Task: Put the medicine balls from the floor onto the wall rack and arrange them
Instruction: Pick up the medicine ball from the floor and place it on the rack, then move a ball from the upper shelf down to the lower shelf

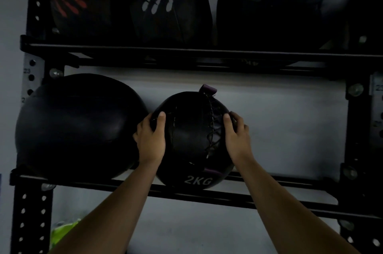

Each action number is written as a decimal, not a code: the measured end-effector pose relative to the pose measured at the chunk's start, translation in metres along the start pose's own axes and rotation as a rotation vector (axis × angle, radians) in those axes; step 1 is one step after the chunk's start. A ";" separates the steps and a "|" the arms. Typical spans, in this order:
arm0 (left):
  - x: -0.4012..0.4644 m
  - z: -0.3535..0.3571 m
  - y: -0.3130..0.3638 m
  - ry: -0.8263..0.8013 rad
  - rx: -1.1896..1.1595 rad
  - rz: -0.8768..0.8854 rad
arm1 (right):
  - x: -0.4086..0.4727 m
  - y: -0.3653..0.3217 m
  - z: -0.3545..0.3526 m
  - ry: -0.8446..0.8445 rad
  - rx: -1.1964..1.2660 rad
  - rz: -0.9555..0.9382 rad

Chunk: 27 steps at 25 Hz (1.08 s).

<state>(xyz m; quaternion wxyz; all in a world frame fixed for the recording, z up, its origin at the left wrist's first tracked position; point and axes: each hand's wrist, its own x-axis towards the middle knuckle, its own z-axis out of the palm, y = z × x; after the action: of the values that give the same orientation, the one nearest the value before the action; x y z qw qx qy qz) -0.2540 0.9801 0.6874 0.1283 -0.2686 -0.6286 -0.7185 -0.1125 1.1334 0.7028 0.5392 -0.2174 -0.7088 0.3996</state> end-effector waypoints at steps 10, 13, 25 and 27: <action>-0.011 -0.018 0.072 -0.096 0.127 0.209 | -0.015 -0.063 -0.082 0.072 -0.046 -0.092; -0.038 -0.001 0.116 -0.114 0.079 0.237 | -0.017 -0.092 -0.119 0.090 -0.017 -0.150; -0.132 0.083 0.237 -0.119 0.020 0.368 | -0.004 -0.124 -0.271 0.046 -0.031 -0.256; -0.123 0.091 0.250 -0.125 0.048 0.413 | 0.009 -0.136 -0.273 0.038 -0.028 -0.285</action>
<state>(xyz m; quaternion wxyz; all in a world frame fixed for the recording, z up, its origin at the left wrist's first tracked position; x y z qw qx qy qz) -0.0019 1.0056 0.8342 0.2398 -0.4325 -0.5839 -0.6439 0.1574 1.1512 0.8446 0.6008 -0.1295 -0.7275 0.3050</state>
